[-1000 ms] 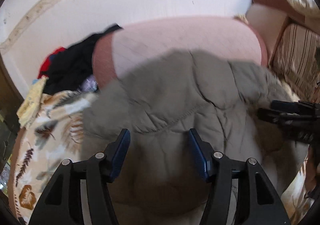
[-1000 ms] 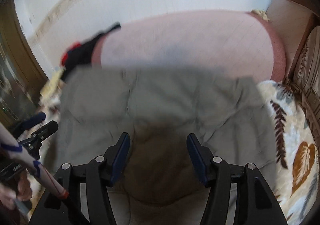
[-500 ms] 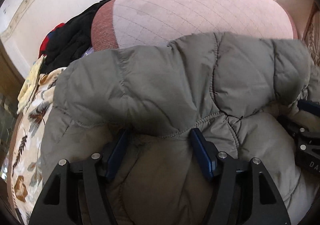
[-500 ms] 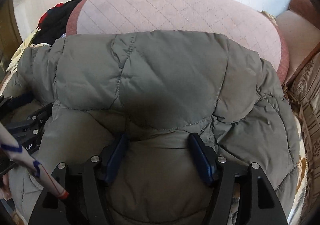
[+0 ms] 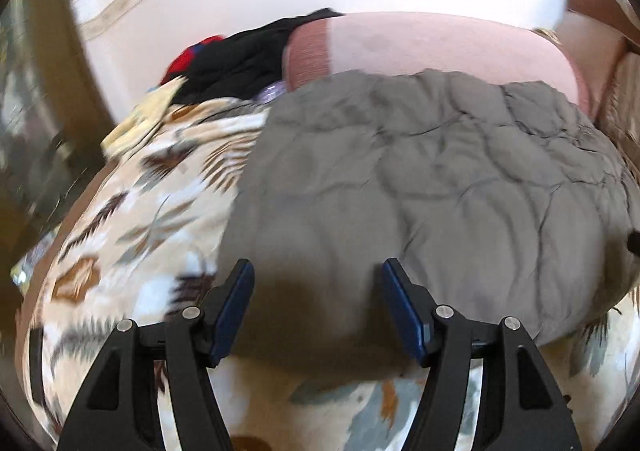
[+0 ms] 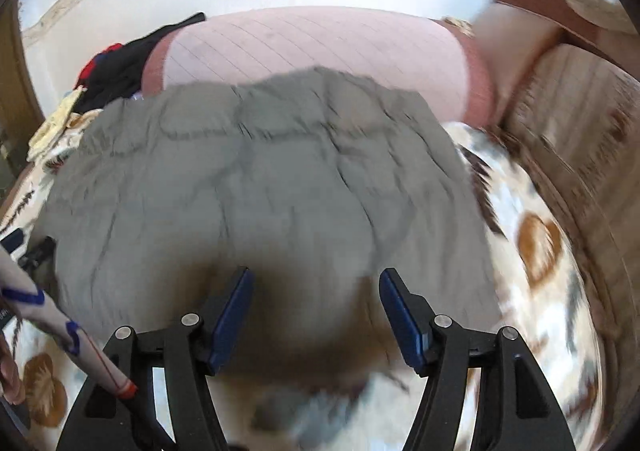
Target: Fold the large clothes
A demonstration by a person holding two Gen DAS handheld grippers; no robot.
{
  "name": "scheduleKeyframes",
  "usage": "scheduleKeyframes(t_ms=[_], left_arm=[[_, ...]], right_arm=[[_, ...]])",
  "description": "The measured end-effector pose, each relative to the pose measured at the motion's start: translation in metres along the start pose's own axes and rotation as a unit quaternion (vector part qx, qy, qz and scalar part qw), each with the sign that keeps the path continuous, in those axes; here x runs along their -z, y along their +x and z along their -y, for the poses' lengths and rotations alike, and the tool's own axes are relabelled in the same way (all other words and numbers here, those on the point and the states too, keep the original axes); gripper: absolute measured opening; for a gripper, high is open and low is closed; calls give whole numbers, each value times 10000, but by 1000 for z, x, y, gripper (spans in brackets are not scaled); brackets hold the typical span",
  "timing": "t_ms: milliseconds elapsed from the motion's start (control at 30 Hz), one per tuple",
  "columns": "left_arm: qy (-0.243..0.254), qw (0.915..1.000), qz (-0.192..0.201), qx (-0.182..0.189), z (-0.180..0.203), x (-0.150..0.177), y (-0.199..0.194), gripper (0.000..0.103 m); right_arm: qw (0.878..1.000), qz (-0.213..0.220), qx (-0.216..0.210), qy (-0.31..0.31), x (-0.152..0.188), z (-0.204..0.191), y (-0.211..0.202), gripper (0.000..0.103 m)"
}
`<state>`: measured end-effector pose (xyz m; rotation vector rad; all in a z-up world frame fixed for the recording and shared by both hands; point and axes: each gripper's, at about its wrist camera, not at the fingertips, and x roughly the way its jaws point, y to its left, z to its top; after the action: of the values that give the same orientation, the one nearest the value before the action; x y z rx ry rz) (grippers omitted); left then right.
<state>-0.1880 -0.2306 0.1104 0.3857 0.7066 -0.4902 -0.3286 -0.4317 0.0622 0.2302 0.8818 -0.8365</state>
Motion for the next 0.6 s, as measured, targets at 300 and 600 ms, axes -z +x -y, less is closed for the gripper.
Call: scheduleKeyframes(t_ms=[300,600], left_arm=[[-320,9989,224,-255,-22,14,25,67],[-78,9982,320,-505,-10,17,54,71]], right_arm=[[9992,106,363,138,10,8,21,70],[9993,1,384,-16,16,1,48,71]])
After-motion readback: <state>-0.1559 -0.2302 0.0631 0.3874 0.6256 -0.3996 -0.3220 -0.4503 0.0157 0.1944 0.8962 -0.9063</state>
